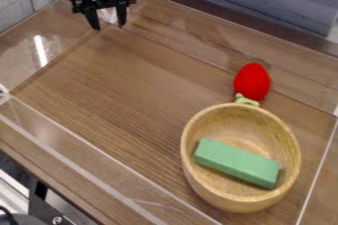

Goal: Move the red object to the right side of the table

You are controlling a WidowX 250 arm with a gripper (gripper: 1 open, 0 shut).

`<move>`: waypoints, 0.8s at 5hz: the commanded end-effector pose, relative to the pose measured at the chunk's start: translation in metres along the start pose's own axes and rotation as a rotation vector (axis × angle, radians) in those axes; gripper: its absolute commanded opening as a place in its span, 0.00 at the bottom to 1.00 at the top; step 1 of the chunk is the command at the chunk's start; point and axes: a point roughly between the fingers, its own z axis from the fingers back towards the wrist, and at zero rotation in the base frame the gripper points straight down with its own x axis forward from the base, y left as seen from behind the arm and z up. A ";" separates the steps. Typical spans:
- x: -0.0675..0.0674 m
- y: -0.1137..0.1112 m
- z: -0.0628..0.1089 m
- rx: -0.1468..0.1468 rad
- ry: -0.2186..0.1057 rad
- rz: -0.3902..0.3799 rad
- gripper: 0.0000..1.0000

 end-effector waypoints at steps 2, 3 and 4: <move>-0.021 -0.052 0.057 -0.060 -0.081 -0.089 0.00; -0.055 -0.083 0.068 -0.081 -0.065 -0.179 0.00; -0.089 -0.116 0.071 -0.088 -0.052 -0.234 0.00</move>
